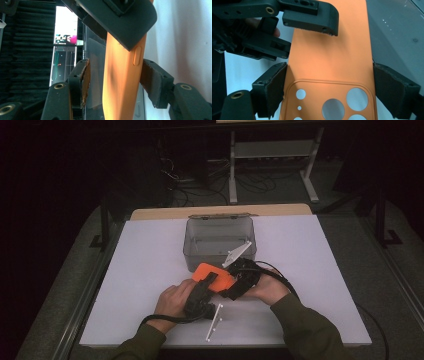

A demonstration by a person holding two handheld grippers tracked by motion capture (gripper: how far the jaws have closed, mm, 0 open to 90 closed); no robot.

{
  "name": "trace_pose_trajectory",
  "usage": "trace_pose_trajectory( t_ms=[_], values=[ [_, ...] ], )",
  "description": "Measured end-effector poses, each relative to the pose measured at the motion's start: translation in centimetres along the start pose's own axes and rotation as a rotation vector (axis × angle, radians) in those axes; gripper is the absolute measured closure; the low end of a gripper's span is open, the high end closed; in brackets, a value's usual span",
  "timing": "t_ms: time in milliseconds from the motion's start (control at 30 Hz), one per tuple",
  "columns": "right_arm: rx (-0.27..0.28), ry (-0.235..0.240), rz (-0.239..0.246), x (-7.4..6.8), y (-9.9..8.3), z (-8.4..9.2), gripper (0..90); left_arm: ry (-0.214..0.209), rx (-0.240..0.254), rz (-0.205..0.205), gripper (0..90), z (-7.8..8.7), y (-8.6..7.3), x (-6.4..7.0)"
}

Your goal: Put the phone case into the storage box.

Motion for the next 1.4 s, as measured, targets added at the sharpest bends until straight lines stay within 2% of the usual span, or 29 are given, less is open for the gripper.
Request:
trace_pose_trajectory(
  t_ms=[133, 467, 1400],
  values=[
    [-0.001, 0.001, -0.003, 0.02, 0.06, -0.03, 14.7, -0.002, -0.005, -0.012, 44.0, 0.11, 0.07, 0.01],
    [-0.003, 0.000, -0.007, 0.04, 0.19, -0.19, 14.7, 0.003, 0.017, -0.002, 49.1, 0.14, 0.26, 0.07],
    [0.000, 0.004, -0.013, 0.09, 0.32, -0.31, 14.8, 0.004, 0.016, -0.030, 61.0, 0.39, 0.40, -0.04]
  ],
)
Point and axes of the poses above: each handheld gripper's, and its own axes: z roughly backward along the jaws, y roughly out of its top, x roughly to its right, the point moved 5 cm from there along -z, roughly forward along the jaws
